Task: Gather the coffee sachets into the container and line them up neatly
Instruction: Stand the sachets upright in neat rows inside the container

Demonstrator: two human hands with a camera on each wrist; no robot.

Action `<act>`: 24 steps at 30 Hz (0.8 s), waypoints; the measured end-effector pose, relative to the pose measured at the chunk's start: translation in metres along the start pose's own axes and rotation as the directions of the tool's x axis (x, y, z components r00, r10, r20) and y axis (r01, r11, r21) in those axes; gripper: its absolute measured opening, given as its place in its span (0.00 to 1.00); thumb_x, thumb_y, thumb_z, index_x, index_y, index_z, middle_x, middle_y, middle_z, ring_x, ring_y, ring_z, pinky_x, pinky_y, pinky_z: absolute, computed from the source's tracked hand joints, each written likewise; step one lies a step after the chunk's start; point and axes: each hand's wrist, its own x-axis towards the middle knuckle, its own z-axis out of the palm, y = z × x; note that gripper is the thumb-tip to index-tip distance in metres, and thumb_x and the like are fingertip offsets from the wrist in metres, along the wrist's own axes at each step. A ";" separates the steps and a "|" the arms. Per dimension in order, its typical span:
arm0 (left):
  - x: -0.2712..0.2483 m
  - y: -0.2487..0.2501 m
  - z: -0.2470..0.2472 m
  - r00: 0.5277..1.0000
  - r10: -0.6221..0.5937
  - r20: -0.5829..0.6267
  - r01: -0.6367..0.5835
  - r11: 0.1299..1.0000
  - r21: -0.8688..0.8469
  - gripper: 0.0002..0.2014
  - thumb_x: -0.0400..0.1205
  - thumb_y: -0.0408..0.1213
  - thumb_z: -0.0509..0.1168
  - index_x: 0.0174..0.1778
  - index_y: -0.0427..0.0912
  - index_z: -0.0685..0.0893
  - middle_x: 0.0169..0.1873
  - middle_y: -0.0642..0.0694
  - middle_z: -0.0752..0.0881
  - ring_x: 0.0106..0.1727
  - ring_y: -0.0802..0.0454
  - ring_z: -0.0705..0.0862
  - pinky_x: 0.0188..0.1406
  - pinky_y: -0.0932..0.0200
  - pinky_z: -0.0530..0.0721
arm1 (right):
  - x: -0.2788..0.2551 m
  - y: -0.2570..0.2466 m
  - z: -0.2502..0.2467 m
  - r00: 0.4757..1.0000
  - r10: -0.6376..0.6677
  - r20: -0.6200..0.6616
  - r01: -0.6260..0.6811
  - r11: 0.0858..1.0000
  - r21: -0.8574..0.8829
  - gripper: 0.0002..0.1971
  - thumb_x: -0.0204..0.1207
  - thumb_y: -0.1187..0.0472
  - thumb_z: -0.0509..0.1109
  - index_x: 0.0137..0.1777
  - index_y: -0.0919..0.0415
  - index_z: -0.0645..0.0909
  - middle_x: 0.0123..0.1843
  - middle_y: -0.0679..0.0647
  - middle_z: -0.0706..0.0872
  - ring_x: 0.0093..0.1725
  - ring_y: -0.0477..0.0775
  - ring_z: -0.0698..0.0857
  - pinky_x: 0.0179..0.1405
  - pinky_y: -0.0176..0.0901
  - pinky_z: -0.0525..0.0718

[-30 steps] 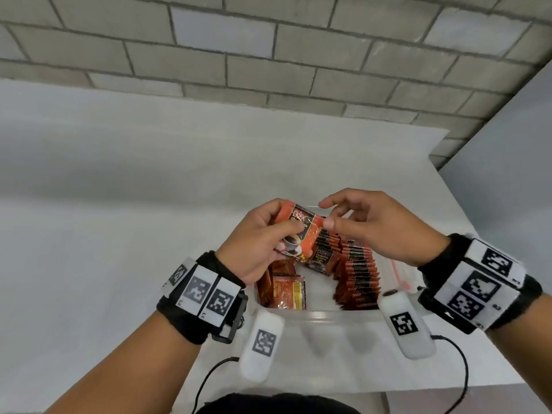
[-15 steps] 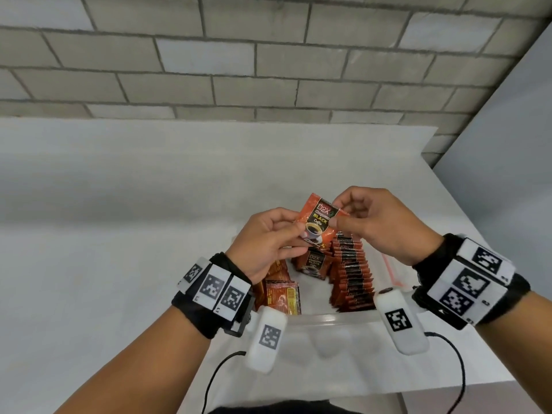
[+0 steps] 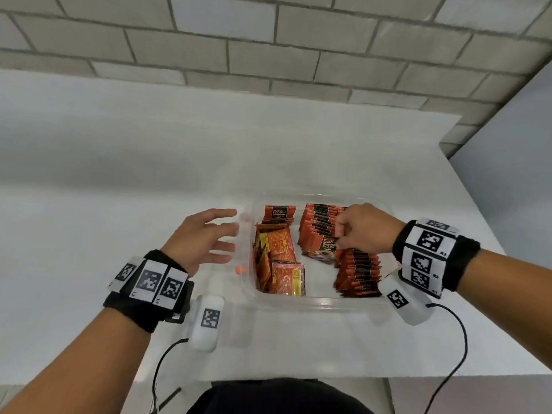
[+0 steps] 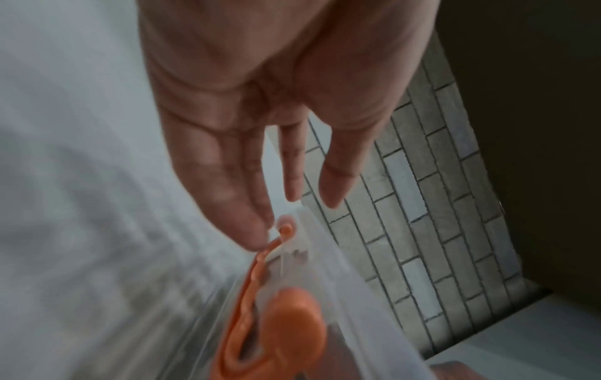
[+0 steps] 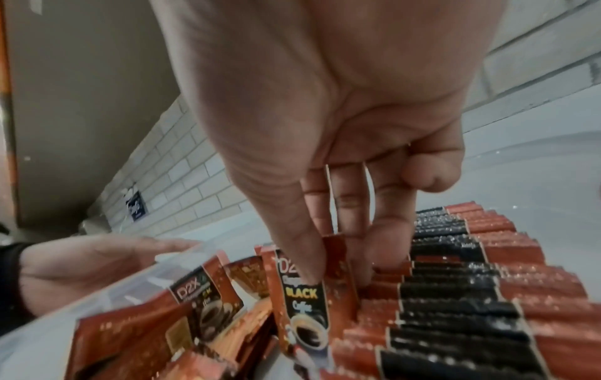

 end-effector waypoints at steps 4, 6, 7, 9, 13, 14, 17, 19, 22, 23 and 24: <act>0.003 -0.008 0.006 0.998 0.005 0.061 -0.002 0.999 -0.048 0.20 0.77 0.31 0.72 0.63 0.52 0.81 0.47 0.40 0.90 0.36 0.47 0.88 0.32 0.57 0.86 | 0.007 -0.005 0.005 0.999 -0.024 0.028 0.028 0.987 -0.155 0.13 0.73 0.59 0.75 0.32 0.48 0.75 0.34 0.41 0.78 0.36 0.44 0.78 0.30 0.33 0.70; 0.004 -0.011 0.007 0.998 0.025 0.063 -0.021 0.998 -0.062 0.22 0.76 0.29 0.72 0.64 0.51 0.80 0.46 0.39 0.90 0.34 0.48 0.87 0.31 0.58 0.86 | 0.008 -0.009 0.006 0.999 -0.024 0.023 0.028 0.975 -0.220 0.13 0.73 0.59 0.74 0.31 0.49 0.74 0.34 0.43 0.79 0.38 0.48 0.80 0.30 0.35 0.72; 0.005 -0.012 0.008 0.997 0.033 0.063 -0.029 0.997 -0.072 0.22 0.76 0.28 0.72 0.64 0.50 0.80 0.47 0.37 0.89 0.34 0.49 0.87 0.31 0.58 0.86 | 0.008 -0.011 0.007 1.000 -0.014 0.024 0.020 0.968 -0.249 0.13 0.73 0.59 0.74 0.31 0.50 0.74 0.34 0.45 0.80 0.39 0.49 0.81 0.30 0.37 0.74; 0.007 -0.014 0.007 0.997 0.044 0.068 -0.038 0.995 -0.090 0.22 0.76 0.27 0.72 0.64 0.48 0.80 0.47 0.36 0.89 0.33 0.49 0.87 0.30 0.58 0.86 | 0.008 -0.015 0.008 0.999 -0.002 0.043 0.016 0.947 -0.322 0.11 0.73 0.57 0.73 0.32 0.54 0.76 0.36 0.49 0.82 0.40 0.52 0.82 0.33 0.41 0.78; 0.011 -0.017 0.006 0.995 0.059 0.079 -0.051 0.994 -0.101 0.21 0.76 0.27 0.72 0.64 0.47 0.81 0.42 0.39 0.89 0.33 0.49 0.86 0.32 0.57 0.86 | 0.007 -0.020 0.012 0.994 -0.026 0.102 0.067 0.903 -0.425 0.09 0.75 0.56 0.72 0.38 0.59 0.80 0.38 0.54 0.85 0.38 0.52 0.81 0.33 0.42 0.78; 0.011 -0.018 0.005 0.995 0.061 0.080 -0.052 0.993 -0.105 0.21 0.76 0.27 0.72 0.63 0.48 0.81 0.41 0.40 0.89 0.33 0.50 0.86 0.31 0.57 0.86 | 0.008 -0.021 0.013 0.994 -0.032 0.108 0.078 0.889 -0.451 0.09 0.75 0.56 0.71 0.38 0.60 0.80 0.38 0.54 0.84 0.37 0.52 0.81 0.30 0.40 0.77; 0.013 -0.020 0.005 0.994 0.066 0.082 -0.057 0.991 -0.117 0.20 0.76 0.29 0.72 0.63 0.48 0.81 0.40 0.42 0.89 0.34 0.49 0.86 0.30 0.58 0.86 | 0.010 -0.023 0.013 0.992 -0.034 0.124 0.094 0.848 -0.521 0.09 0.76 0.56 0.69 0.38 0.59 0.78 0.36 0.53 0.81 0.36 0.52 0.79 0.27 0.39 0.73; 0.013 -0.022 0.005 0.994 0.069 0.082 -0.059 0.991 -0.122 0.21 0.76 0.29 0.73 0.63 0.48 0.81 0.40 0.42 0.90 0.35 0.48 0.86 0.30 0.58 0.85 | 0.011 -0.024 0.013 0.992 -0.049 0.114 0.105 0.823 -0.558 0.09 0.77 0.58 0.67 0.37 0.58 0.75 0.36 0.53 0.80 0.36 0.53 0.78 0.26 0.39 0.72; 0.013 -0.022 0.004 0.993 0.075 0.087 -0.064 0.991 -0.118 0.21 0.76 0.30 0.73 0.63 0.49 0.80 0.39 0.43 0.90 0.36 0.46 0.86 0.30 0.57 0.85 | 0.013 -0.023 0.014 0.993 -0.083 0.089 0.119 0.810 -0.574 0.12 0.77 0.60 0.64 0.33 0.56 0.68 0.37 0.54 0.79 0.38 0.56 0.80 0.28 0.41 0.72; 0.013 -0.022 0.004 0.993 0.077 0.088 -0.067 0.991 -0.116 0.21 0.76 0.30 0.73 0.63 0.49 0.80 0.39 0.43 0.90 0.36 0.46 0.86 0.30 0.56 0.85 | 0.014 -0.023 0.014 0.992 -0.084 0.093 0.122 0.807 -0.577 0.13 0.78 0.59 0.64 0.32 0.56 0.67 0.37 0.53 0.79 0.39 0.56 0.81 0.29 0.41 0.72; 0.014 -0.022 0.004 0.993 0.079 0.088 -0.069 0.991 -0.116 0.20 0.76 0.30 0.73 0.63 0.49 0.80 0.38 0.44 0.90 0.36 0.46 0.86 0.30 0.57 0.85 | 0.014 -0.023 0.014 0.992 -0.081 0.100 0.124 0.803 -0.583 0.14 0.78 0.59 0.65 0.32 0.56 0.68 0.37 0.53 0.79 0.39 0.56 0.81 0.29 0.41 0.72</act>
